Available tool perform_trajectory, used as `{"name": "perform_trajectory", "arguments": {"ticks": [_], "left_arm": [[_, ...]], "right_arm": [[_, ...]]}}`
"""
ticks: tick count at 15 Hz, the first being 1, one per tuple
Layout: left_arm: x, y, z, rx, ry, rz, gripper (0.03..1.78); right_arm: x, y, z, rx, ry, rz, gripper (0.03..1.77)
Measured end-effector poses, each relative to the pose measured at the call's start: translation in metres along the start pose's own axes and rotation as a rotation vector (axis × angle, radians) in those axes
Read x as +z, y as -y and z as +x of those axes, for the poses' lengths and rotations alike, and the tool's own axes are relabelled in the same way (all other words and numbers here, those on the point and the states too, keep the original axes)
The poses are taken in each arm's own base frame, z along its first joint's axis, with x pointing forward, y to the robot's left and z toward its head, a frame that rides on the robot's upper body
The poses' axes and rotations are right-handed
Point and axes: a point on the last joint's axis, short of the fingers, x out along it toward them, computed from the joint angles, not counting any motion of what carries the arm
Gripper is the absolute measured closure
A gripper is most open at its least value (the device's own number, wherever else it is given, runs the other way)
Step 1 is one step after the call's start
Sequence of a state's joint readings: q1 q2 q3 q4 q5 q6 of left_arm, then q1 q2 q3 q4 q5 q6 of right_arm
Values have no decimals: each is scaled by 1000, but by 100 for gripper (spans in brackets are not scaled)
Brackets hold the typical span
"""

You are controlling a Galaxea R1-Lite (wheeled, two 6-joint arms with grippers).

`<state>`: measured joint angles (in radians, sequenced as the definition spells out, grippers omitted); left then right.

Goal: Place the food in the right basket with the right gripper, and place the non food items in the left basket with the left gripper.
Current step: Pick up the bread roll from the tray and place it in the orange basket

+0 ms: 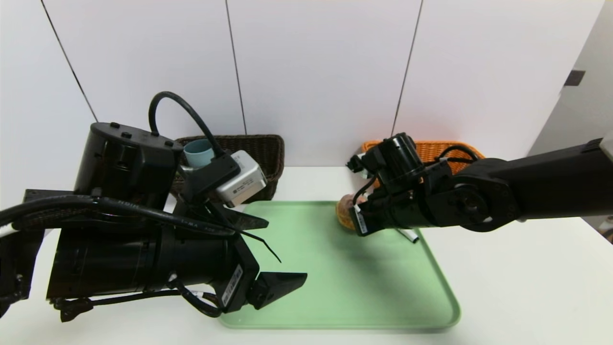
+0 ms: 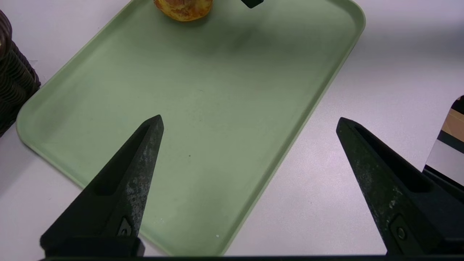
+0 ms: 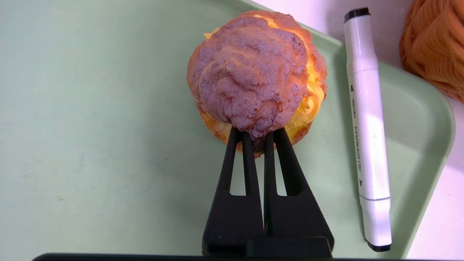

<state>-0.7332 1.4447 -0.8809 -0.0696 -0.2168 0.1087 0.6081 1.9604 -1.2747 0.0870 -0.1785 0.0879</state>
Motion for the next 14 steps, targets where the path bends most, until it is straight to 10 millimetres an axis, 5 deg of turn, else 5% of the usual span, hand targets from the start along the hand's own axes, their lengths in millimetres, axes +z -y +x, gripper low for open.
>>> {"name": "perform_trajectory", "arguments": {"ticks": [10,14], "left_arm": [[2,1,-6,2,18,7,12],[2,1,-7,2,20,8,12]], "right_arm": [[26,-5,-73,54,200,4,171],[43,23,-98,-5,295,67,171]]}}
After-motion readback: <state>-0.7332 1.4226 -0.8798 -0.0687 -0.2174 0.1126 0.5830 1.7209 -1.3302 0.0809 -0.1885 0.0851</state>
